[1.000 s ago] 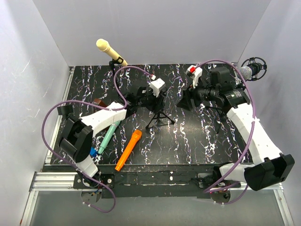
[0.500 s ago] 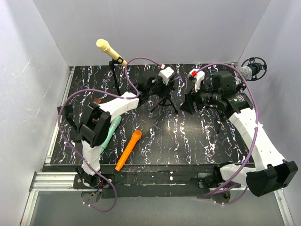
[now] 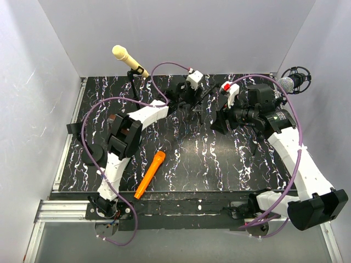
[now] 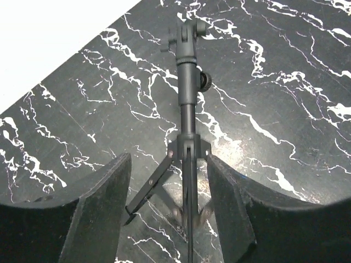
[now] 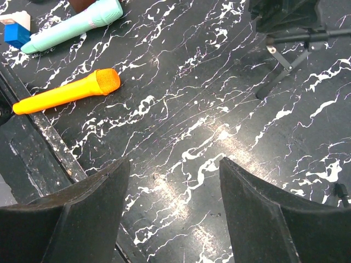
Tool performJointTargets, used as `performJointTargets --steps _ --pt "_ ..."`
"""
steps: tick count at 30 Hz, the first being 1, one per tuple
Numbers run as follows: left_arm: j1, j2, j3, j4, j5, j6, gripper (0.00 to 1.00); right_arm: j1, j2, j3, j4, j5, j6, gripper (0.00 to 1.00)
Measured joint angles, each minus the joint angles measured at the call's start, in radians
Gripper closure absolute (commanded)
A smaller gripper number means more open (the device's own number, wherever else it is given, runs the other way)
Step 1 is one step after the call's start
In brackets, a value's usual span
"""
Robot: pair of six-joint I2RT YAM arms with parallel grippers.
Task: Remove the microphone from the stand
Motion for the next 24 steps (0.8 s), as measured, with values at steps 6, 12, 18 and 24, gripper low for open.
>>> performJointTargets --steps 6,12,18,24 --pt "0.013 -0.051 -0.097 -0.025 0.022 0.020 0.40 -0.001 -0.002 -0.002 0.009 0.000 0.004 0.26" --pt "0.014 -0.066 -0.086 -0.143 0.051 -0.017 0.34 -0.004 0.028 0.011 0.029 0.082 0.041 0.24" --pt "0.009 -0.157 -0.062 -0.237 0.102 -0.042 0.31 -0.029 0.232 0.169 0.073 0.215 0.190 0.25" --pt "-0.010 -0.105 0.192 -0.322 0.113 -0.014 0.49 -0.029 0.342 0.245 0.108 0.345 0.286 0.25"
